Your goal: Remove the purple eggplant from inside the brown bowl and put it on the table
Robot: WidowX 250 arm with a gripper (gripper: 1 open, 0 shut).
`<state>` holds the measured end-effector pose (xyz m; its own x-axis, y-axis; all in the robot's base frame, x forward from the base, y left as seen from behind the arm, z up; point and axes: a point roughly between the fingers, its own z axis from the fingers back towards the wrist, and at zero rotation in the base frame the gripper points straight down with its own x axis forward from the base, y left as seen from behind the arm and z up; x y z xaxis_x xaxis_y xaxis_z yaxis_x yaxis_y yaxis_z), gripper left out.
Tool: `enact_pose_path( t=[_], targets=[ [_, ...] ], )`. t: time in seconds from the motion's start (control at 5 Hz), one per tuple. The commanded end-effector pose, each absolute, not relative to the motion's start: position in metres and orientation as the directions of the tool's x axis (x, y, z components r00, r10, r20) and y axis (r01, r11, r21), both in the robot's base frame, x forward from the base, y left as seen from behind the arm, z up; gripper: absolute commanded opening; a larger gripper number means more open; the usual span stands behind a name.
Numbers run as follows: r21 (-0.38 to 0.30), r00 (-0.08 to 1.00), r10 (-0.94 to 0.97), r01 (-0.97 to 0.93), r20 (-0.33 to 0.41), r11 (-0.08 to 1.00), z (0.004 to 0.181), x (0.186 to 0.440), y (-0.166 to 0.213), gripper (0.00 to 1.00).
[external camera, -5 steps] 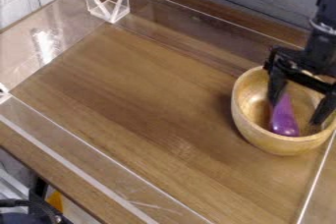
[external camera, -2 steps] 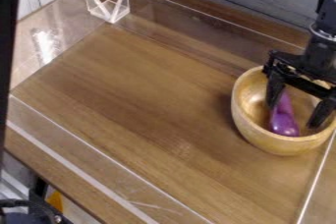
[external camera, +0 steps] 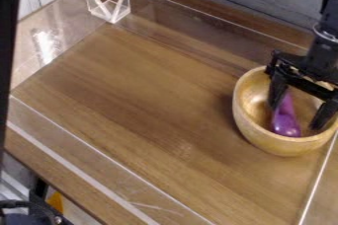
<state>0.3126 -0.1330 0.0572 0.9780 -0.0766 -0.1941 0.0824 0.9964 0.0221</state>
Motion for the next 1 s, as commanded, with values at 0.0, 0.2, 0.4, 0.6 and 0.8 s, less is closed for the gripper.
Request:
enact_pose_path(
  t=[0.0,0.2,0.4,0.6,0.8],
  targets=[
    [0.004,0.987,-0.086,0.087,-0.134,0.996,0.074,0.319,-0.138,0.0],
    [0.002,0.988,-0.078,0.079,-0.134,0.997,0.074,0.317,-0.136,0.0],
    [0.001,0.989,-0.066,0.067,-0.131,0.998,0.079,0.315,-0.135,0.0],
    [-0.004,0.992,-0.054,0.054,-0.115,0.999,0.091,0.31,-0.131,0.0],
    [-0.011,0.994,-0.042,0.041,-0.099,0.999,0.103,0.307,-0.127,0.0]
  ],
)
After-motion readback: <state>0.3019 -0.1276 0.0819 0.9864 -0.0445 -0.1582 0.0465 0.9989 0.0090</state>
